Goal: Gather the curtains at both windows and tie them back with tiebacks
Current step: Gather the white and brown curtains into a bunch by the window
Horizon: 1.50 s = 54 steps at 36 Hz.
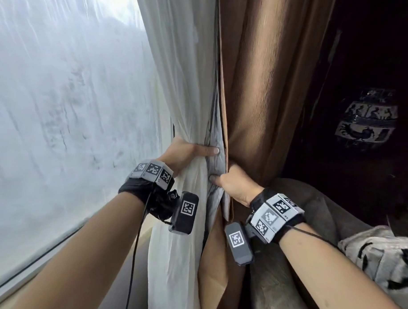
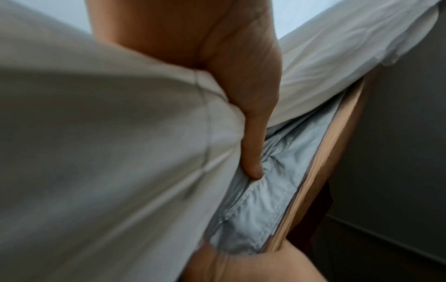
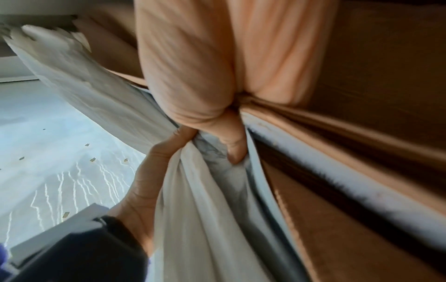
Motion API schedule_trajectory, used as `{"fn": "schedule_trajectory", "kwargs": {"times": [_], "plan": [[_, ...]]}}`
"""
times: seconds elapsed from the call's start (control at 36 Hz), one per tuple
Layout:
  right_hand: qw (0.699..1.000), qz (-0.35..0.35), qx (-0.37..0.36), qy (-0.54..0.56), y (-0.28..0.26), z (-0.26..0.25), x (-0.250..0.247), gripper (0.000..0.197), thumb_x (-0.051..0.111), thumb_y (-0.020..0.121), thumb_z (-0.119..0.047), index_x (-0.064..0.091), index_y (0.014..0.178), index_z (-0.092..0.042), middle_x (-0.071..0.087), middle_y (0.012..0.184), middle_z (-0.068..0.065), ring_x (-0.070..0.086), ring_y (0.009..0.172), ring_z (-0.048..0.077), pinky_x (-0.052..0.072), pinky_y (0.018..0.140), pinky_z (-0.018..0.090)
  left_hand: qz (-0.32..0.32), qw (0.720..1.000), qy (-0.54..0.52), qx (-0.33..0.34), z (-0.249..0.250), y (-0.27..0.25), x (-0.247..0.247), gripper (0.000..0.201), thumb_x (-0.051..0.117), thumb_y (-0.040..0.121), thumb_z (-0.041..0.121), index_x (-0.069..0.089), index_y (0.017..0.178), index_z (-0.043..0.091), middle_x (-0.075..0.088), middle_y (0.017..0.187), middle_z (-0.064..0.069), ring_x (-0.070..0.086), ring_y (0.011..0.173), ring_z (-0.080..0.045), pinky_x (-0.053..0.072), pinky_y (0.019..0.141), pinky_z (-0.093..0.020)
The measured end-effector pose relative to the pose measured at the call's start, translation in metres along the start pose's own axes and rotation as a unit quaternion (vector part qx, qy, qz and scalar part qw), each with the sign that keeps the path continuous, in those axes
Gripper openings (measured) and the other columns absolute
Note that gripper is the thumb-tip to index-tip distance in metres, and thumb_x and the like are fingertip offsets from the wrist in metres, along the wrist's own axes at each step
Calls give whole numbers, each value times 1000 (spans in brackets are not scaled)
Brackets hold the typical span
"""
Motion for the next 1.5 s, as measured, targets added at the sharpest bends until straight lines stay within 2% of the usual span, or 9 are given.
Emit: {"fn": "schedule_trajectory", "kwargs": {"times": [0.14, 0.25, 0.44, 0.69, 0.97, 1.11, 1.19, 1.33, 1.5], "plan": [[1000, -9, -15, -7, 1, 7, -17, 28, 67, 88, -3, 65, 114, 4, 68, 111, 11, 67, 102, 25, 51, 100, 39, 49, 999, -23, 3, -2, 0, -6, 30, 85, 67, 3, 66, 87, 14, 74, 78, 3, 72, 69, -11, 58, 64, -25], [999, -1, -34, 0, -2, 16, -30, 27, 68, 84, 8, 63, 110, 13, 68, 94, 14, 64, 61, -6, 53, 64, 10, 114, 993, -39, 13, -6, 2, -14, 43, 90, 63, 11, 66, 99, 10, 72, 96, -4, 69, 88, -19, 58, 79, -33], [996, 57, -23, -58, 5, 35, -29, 23, 78, 73, 6, 68, 93, 7, 70, 81, 16, 59, 70, 17, 46, 65, 26, 196, 979, -31, 34, -10, 8, -16, 31, 90, 63, 13, 63, 76, 18, 69, 84, -3, 70, 83, -25, 60, 79, -39], [995, 66, -70, 11, 4, 54, -32, 27, 71, 84, 2, 58, 67, -15, 55, 55, -9, 48, 43, -5, 38, 48, 9, 219, 975, -17, 32, -11, 13, -19, 34, 92, 61, 19, 62, 77, 21, 70, 90, -4, 69, 86, -24, 59, 84, -43], [995, 46, -58, -63, 19, 59, -41, 23, 49, 96, -2, 50, 81, -20, 56, 65, 2, 45, 58, 12, 36, 58, 30, 201, 978, -32, 56, -9, 17, -11, 34, 92, 62, 13, 64, 80, 20, 70, 92, -1, 69, 90, -21, 58, 84, -37], [1000, -15, -19, 5, 11, 54, -41, 26, 58, 61, -15, 51, 86, -19, 55, 72, -4, 51, 68, 12, 40, 65, 28, 172, 983, -40, 53, -10, 19, -9, 29, 90, 65, 13, 68, 83, 17, 71, 87, 2, 68, 81, -12, 58, 77, -28], [1000, 2, -22, 12, 14, 57, -41, 37, 68, 65, -20, 55, 99, -18, 63, 89, -2, 57, 83, 13, 45, 80, 33, 167, 984, -44, 43, -12, 22, -7, 27, 89, 66, 15, 69, 84, 16, 71, 85, 1, 68, 76, -11, 58, 69, -25], [981, 136, -123, -68, 24, 50, -60, 45, 77, 69, -10, 51, 105, -17, 61, 100, -4, 56, 90, 11, 39, 80, 23, 135, 989, -40, 46, -11, 22, -7, 20, 85, 73, 17, 71, 87, 13, 73, 86, -1, 71, 75, -12, 59, 70, -26], [971, 91, -223, -2, 35, 5, -54, 41, 73, 70, 13, 62, 102, -9, 66, 92, -6, 60, 77, -13, 43, 75, 5, 91, 994, -18, 66, -9, 22, -4, 26, 84, 72, 24, 70, 89, 11, 76, 77, 5, 72, 74, -6, 57, 64, -20]]}}
Point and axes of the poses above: each hand's wrist, its own y-axis towards the middle knuckle, its own x-axis out of the palm, z = x × y, the point moved 5 cm from there along y, towards the middle knuckle
